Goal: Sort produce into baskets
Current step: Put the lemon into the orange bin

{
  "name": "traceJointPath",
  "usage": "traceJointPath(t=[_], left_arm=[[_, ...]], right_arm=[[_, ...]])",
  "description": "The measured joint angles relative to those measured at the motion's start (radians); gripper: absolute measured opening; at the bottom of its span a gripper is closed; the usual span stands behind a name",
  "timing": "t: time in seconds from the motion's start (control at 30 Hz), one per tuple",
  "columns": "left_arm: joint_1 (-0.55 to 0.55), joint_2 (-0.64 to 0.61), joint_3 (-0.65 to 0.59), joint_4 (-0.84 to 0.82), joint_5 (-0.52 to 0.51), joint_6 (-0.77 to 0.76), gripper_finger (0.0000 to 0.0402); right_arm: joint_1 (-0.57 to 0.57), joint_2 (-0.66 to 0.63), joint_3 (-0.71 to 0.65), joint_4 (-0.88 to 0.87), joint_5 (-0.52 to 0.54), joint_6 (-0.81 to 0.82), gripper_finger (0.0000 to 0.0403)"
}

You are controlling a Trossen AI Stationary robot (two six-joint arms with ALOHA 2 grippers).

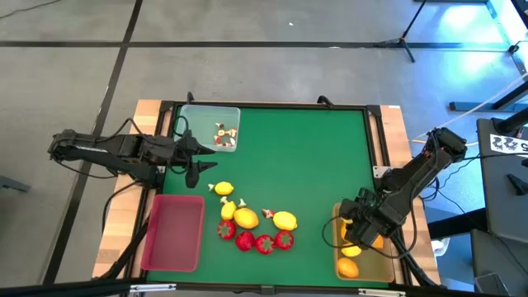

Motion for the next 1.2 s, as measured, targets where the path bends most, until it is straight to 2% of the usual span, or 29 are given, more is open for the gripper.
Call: traceJointPath(t=[0.17,0.33,0.67,0.87,1.1,1.2], left_arm=[[0.0,0.0,0.0,0.0,0.0,0.007,0.0209],[0.0,0.0,0.0,0.0,-0.006,0.011,0.0209],[0.0,0.0,0.0,0.001,-0.015,0.01,0.0209],[0.0,0.0,0.0,0.003,-0.015,0.009,0.0209],[0.0,0.0,0.0,0.004,-0.015,0.002,0.0209],[0.0,0.0,0.0,0.004,-0.015,0.002,0.0209]], right_arm=[[0.02,0.0,0.0,0.001,-0.041,-0.003,0.023],[0.016,-0.004,0.0,0.001,-0.04,-0.001,0.0236],[0.016,-0.004,0.0,-0.002,0.023,-0.004,0.0315],[0.016,-0.004,0.007,-0.022,0.074,-0.025,0.0327],[-0.016,-0.004,0.153,-0.149,0.147,-0.105,0.0328],[-0.049,-0.005,0.226,-0.167,0.228,-0.179,0.0328]])
